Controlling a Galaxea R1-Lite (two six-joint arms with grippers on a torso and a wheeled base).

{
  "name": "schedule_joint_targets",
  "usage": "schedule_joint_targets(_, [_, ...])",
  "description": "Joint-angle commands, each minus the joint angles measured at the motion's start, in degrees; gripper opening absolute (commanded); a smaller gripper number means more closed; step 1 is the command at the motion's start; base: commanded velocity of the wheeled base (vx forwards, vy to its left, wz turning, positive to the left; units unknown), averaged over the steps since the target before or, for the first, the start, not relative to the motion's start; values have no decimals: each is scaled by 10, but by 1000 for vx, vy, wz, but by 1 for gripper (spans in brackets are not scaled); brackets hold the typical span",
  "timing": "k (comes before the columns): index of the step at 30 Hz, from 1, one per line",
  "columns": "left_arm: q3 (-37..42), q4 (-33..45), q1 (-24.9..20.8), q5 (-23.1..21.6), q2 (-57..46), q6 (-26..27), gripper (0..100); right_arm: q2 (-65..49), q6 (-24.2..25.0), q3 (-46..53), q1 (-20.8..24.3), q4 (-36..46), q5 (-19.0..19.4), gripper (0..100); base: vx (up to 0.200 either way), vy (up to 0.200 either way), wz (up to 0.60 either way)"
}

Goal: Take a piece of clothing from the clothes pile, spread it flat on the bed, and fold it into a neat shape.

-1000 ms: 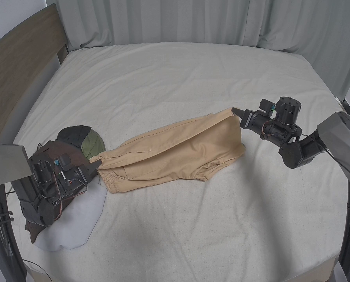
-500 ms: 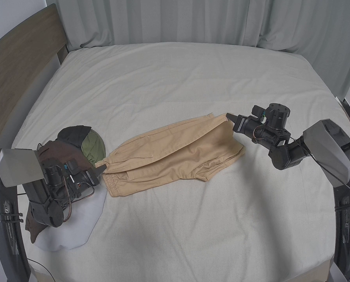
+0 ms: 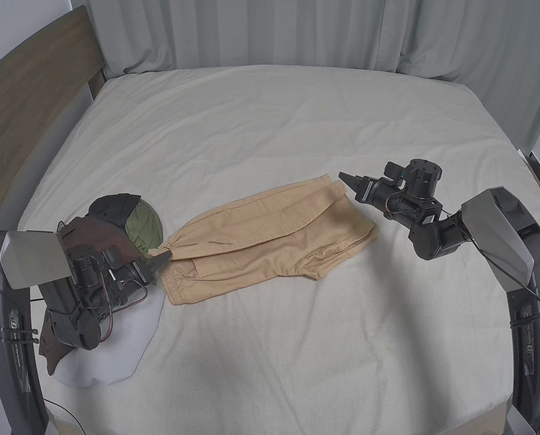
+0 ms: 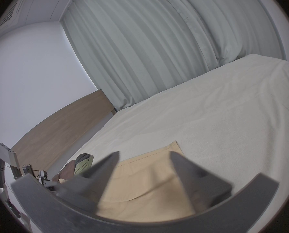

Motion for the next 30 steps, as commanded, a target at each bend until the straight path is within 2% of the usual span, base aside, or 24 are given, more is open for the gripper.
schedule_joint_targets(1, [-27, -1, 6, 33, -2, -60, 100, 13, -1, -8, 5, 2, -10, 100, 0, 0, 0])
schedule_joint_targets(3, [-36, 0, 8, 41, 2, -76, 100, 12, -1, -7, 5, 2, -11, 100, 0, 0, 0])
schedule_joint_targets(15, [-37, 0, 13, 41, -8, -78, 100, -29, -2, 76, 16, -3, -13, 100, 0, 0, 0])
schedule_joint_targets(22, [-19, 0, 8, 40, -63, -78, 100, -56, -2, 148, 33, 2, -42, 100, 0, 0, 0])
schedule_joint_targets(30, [12, -1, -6, 37, -131, -69, 100, -93, 1, 256, 47, 2, -53, 100, 0, 0, 0])
